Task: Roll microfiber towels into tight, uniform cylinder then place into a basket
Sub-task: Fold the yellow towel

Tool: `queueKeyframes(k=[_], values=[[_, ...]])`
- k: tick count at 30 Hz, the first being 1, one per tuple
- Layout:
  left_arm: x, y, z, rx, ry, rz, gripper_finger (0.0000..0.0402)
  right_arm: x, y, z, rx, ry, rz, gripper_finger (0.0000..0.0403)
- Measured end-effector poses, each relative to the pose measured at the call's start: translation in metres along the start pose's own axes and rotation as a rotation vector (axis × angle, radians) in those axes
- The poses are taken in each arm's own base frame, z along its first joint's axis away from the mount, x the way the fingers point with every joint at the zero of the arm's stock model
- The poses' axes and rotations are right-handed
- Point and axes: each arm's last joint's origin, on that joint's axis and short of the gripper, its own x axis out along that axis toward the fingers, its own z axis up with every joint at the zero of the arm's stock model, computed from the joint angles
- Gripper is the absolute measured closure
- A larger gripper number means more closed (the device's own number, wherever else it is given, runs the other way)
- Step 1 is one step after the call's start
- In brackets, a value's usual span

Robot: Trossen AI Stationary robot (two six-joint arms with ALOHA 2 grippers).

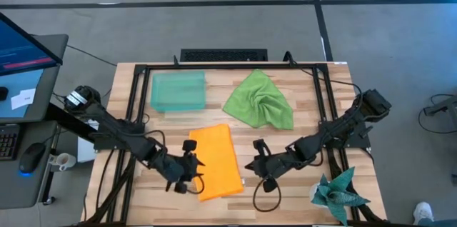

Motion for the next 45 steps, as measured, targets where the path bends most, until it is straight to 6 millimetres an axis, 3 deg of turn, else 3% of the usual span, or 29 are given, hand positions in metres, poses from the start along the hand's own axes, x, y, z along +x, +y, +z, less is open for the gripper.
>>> queueKeyframes(k=[11,20,25,32,41,45], values=[[-0.006,-0.024,-0.008,-0.008,0.009,-0.062,0.0264,0.003,-0.009,0.001,0.02,-0.005,-0.018,0.0366],[0.023,-0.035,-0.027,-0.024,0.113,-0.059,0.0245,0.003,-0.008,0.002,0.028,-0.021,0.06,0.0309],[0.042,-0.048,-0.032,-0.022,0.131,-0.203,0.0219,0.002,-0.004,0.005,0.031,-0.056,0.141,0.028],[0.043,-0.051,-0.032,0.007,0.116,-0.23,0.0212,0.001,0.001,0.007,0.025,-0.071,0.155,0.0239],[0.064,-0.059,-0.044,0.014,0.178,-0.223,0.0212,0.022,0.015,-0.01,-0.008,0.014,0.166,0.0216],[0.064,-0.065,-0.036,0.023,0.199,-0.204,0.0212,0.031,0.018,-0.016,-0.016,0.038,0.167,0.0217]])
